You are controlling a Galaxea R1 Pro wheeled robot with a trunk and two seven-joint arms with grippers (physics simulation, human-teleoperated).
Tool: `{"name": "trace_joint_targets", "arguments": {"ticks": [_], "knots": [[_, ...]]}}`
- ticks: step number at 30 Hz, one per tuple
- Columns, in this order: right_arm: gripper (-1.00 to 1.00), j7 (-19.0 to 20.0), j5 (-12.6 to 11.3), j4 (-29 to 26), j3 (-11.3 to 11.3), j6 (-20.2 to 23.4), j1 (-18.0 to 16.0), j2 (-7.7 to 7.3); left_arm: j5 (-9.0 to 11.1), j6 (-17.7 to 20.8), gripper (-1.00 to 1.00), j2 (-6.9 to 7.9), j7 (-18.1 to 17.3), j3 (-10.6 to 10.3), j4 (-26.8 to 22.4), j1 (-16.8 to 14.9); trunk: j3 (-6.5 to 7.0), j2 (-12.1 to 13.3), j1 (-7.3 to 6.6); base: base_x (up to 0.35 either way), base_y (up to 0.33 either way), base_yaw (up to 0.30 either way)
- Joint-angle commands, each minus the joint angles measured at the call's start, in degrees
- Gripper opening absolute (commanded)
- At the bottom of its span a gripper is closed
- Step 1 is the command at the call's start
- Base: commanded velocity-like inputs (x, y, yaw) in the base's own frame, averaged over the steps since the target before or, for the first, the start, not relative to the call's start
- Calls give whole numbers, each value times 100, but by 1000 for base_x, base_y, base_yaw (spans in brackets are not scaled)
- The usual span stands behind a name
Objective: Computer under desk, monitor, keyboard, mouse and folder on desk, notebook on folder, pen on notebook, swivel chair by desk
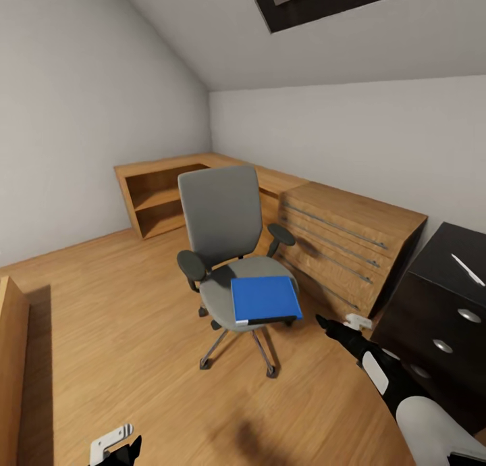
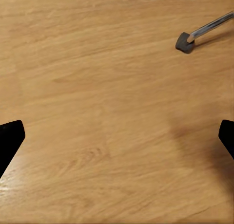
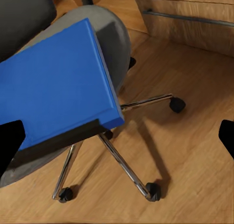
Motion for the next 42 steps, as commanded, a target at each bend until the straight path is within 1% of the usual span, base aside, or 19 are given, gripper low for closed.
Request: {"name": "trace_joint_targets", "arguments": {"ticks": [1,2,3,6,8,15,16,20,22,24,27,30,31,32,34,35,36,38,42], "knots": [[100,164,-122,25,-23,38,-3,-25,46,45,100,-10,-47,30,-10,-4,-24,-44,22,0,0,0],[100,271,-194,53,-24,41,-3,-50,45,45,100,-11,-47,30,-10,-4,-42,-84,44,0,0,0],[100,452,-351,112,-25,46,-2,-102,45,45,100,-13,-48,29,-10,-4,-59,-124,66,0,0,0],[100,703,-657,208,-27,53,-2,-204,44,45,100,-15,-48,29,-6,-4,-113,-245,132,0,0,0],[100,953,-900,272,-28,78,-2,-317,44,45,100,-16,-48,29,-3,-4,-149,-325,176,0,0,0],[100,1513,-1116,388,-28,348,-2,-483,44,45,100,-18,-48,27,-1,-4,-275,-606,329,0,0,0],[100,1610,-1257,399,-28,398,-2,-511,44,45,100,-20,-48,16,-1,-4,-293,-646,351,0,0,0],[100,1685,-1496,407,-30,460,-2,-538,44,45,100,-23,-48,6,-1,-4,-365,-806,439,0,0,0],[100,1699,-1549,409,-33,529,-2,-543,44,45,100,-24,-48,4,-1,-4,-401,-886,483,0,0,0],[100,1708,-1598,409,-48,717,-2,-546,44,45,100,-23,-48,3,-1,-4,-436,-966,527,0,0,0],[100,1718,-1757,408,-132,1066,-2,-547,44,45,100,-19,-48,3,-1,-4,-490,-1087,593,0,0,0],[100,1708,-1916,405,-261,1206,-2,-544,44,45,100,-19,-43,2,-1,-4,-544,-1207,659,0,0,0],[100,1702,-2045,401,-358,1280,-2,-542,44,45,100,-22,-41,2,-1,-4,-562,-1247,681,0,0,0],[100,1700,-2093,398,-387,1316,-2,-541,44,45,100,-23,-41,2,-1,-4,-580,-1287,703,0,0,0],[100,1697,-2321,374,-466,1582,-2,-543,44,47,100,-27,-40,2,2,-4,-616,-1368,747,0,0,0],[100,1698,-2380,365,-477,1663,-2,-547,44,46,100,-29,-40,2,3,-4,-634,-1408,769,0,0,0],[100,1701,-2550,340,-498,1868,-2,-598,44,47,100,-45,-43,2,5,-4,-652,-1448,791,0,0,0],[100,1708,-2674,323,-509,1986,-2,-651,44,46,100,-61,-45,2,6,-4,-688,-1528,835,0,0,0],[100,1727,-2800,322,-521,2070,-2,-703,37,45,100,-69,-47,2,7,-4,-760,-1688,922,0,0,0]]}}
